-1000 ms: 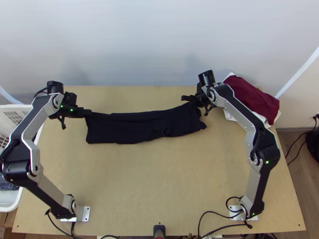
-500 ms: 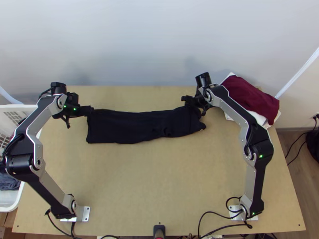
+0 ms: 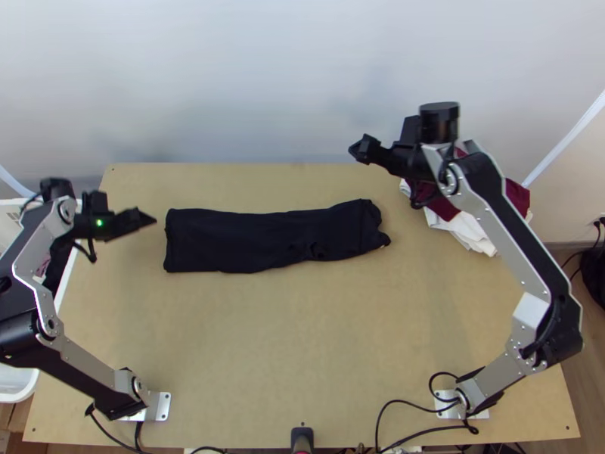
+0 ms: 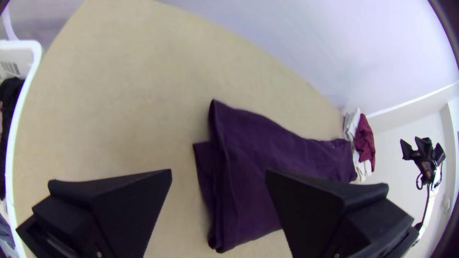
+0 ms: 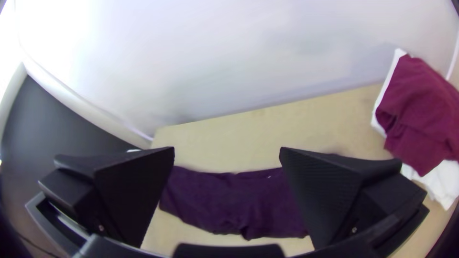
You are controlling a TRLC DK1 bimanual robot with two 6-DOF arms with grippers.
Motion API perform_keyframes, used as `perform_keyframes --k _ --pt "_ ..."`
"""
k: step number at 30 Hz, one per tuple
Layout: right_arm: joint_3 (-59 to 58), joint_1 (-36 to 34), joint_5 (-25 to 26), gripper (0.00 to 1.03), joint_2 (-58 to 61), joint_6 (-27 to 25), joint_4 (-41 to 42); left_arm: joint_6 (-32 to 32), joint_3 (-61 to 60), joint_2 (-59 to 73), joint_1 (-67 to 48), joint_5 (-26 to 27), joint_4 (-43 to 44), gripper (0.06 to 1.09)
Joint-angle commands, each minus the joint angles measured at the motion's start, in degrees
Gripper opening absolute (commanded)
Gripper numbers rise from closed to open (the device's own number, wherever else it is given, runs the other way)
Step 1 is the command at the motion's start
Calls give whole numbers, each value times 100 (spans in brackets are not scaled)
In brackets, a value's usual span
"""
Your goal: Fold the t-shirt
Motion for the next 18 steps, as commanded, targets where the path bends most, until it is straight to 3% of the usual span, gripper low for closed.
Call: perform_keyframes --k 1,7,18 --pt "42 -190 -543 99 71 549 -101 366 -456 -38 68 214 -93 100" --pt "218 -278 -1052 99 106 830 -101 384 -737 199 -11 328 241 100" --pt "666 -366 -1087 99 238 821 -303 76 -693 964 -626 179 821 100"
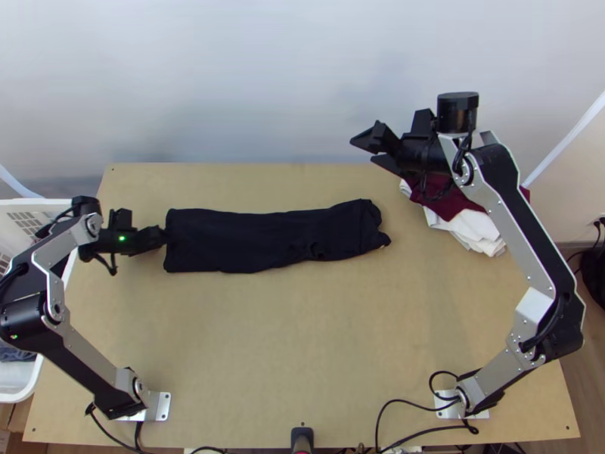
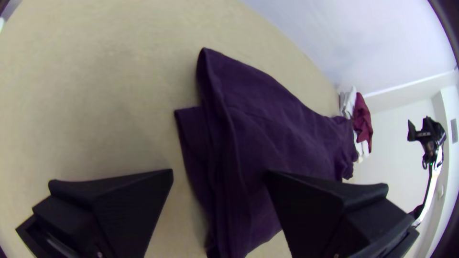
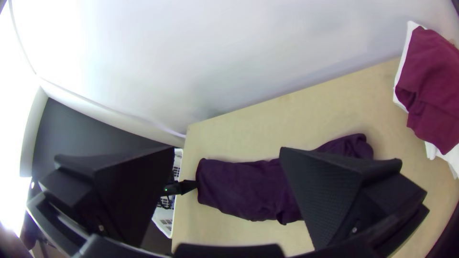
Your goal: Fold the t-shirt
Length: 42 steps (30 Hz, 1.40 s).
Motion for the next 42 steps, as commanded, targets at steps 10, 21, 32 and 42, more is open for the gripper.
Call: perform_keyframes --k 10,21,32,42 --pt "315 -69 -80 99 166 116 -85 -776 215 348 -1142 -400 273 84" --pt "113 -280 -98 99 -10 45 -164 -652 268 154 -325 -786 256 10" --pt "-169 -253 -106 99 -80 10 -146 657 1226 -267 1336 -786 -1704 10" --pt "-230 -218 -106 99 -63 19 -85 -345 1710 -1410 -835 -786 -2557 10"
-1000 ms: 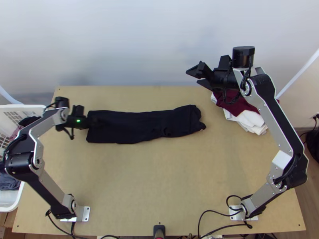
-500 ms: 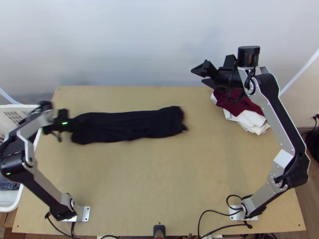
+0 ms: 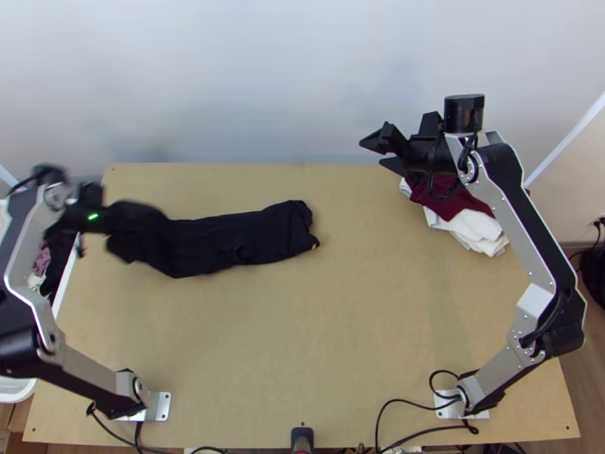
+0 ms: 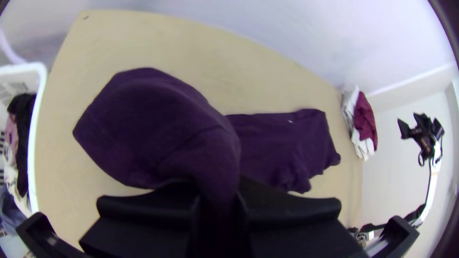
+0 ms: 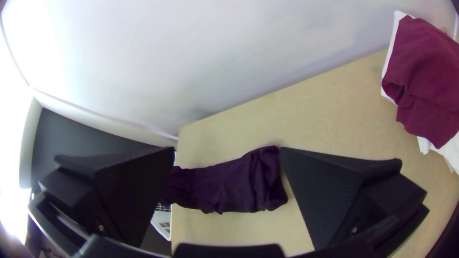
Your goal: Fold the t-shirt
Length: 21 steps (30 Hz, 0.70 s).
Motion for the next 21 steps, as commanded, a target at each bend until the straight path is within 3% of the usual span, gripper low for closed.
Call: perform_keyframes --k 1,9,21 --pt "-84 42 -32 99 -122 23 20 -590 221 -245 -954 33 -115 10" --pt "-31 -29 -32 99 -166 6 20 -1671 1048 713 -2729 -345 324 10" --pt "-110 77 -32 99 -183 -65 -6 -2629 2832 2286 -3643 -512 430 10"
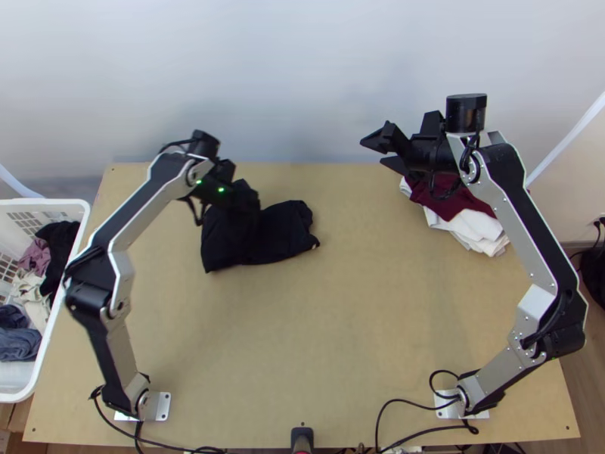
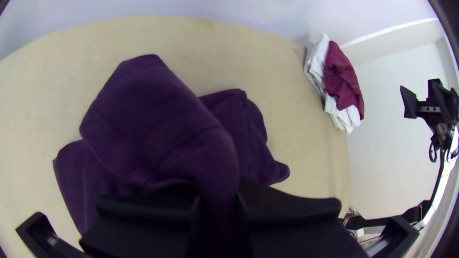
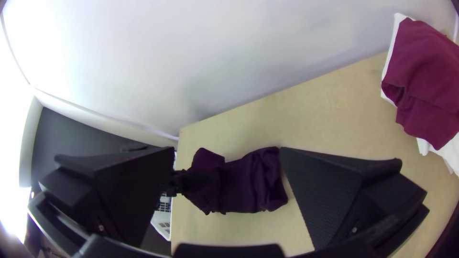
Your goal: Fold the t-shirt
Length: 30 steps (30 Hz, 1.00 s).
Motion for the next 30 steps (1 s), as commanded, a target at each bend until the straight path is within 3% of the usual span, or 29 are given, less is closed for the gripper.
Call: perform_keyframes --k 1,4,5,6,8,9,17,25,27,30 --pt "-119 92 -32 99 -135 -43 -6 -276 568 346 -155 11 -31 10" --pt "-198 145 -32 99 -118 -60 11 -381 928 601 -296 11 -119 10" --pt "-233 163 -32 99 -109 -78 11 -381 1095 706 -357 11 -207 15" --pt "-268 171 -32 99 -100 -78 20 -363 1262 829 -437 11 -365 34" --pt "-347 207 -32 99 -65 -139 29 -205 1605 1049 -612 11 -717 92" --pt "-391 233 -32 99 -39 -166 29 -73 1799 1146 -727 11 -884 106" --pt "-734 391 3 99 410 -386 64 94 2133 697 -1122 19 -796 105" --pt "-1077 752 -6 99 858 -430 266 340 2027 126 -533 -42 -1174 105" --pt "-1112 901 -6 99 928 -430 266 718 1781 -14 -305 -306 -1411 105" --pt "-1121 1138 12 99 1016 -447 275 1368 981 -401 29 -1114 -1411 105"
